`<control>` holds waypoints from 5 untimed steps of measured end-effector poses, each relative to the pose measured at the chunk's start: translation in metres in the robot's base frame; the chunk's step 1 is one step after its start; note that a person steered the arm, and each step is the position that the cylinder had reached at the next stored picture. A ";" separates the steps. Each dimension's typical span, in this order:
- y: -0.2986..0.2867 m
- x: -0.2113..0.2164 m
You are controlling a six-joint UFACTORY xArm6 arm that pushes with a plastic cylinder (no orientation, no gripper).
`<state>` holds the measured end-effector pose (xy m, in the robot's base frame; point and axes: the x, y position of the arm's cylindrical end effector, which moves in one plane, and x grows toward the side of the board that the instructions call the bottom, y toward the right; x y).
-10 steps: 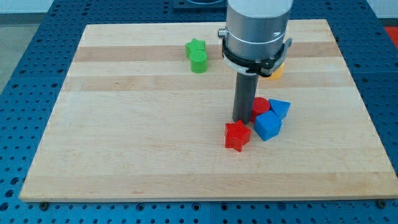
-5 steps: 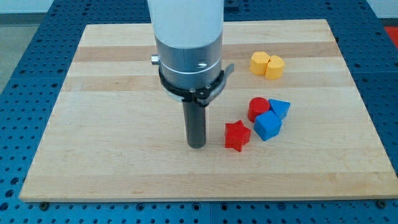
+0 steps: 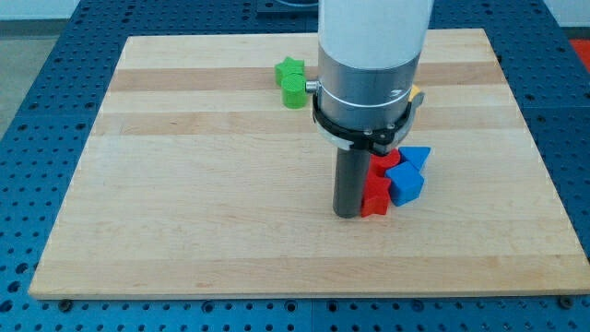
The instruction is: Push the red star into the blue cube
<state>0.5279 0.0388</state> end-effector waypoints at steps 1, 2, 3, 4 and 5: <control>-0.038 -0.062; -0.079 -0.114; -0.111 -0.124; -0.124 -0.129; -0.102 -0.136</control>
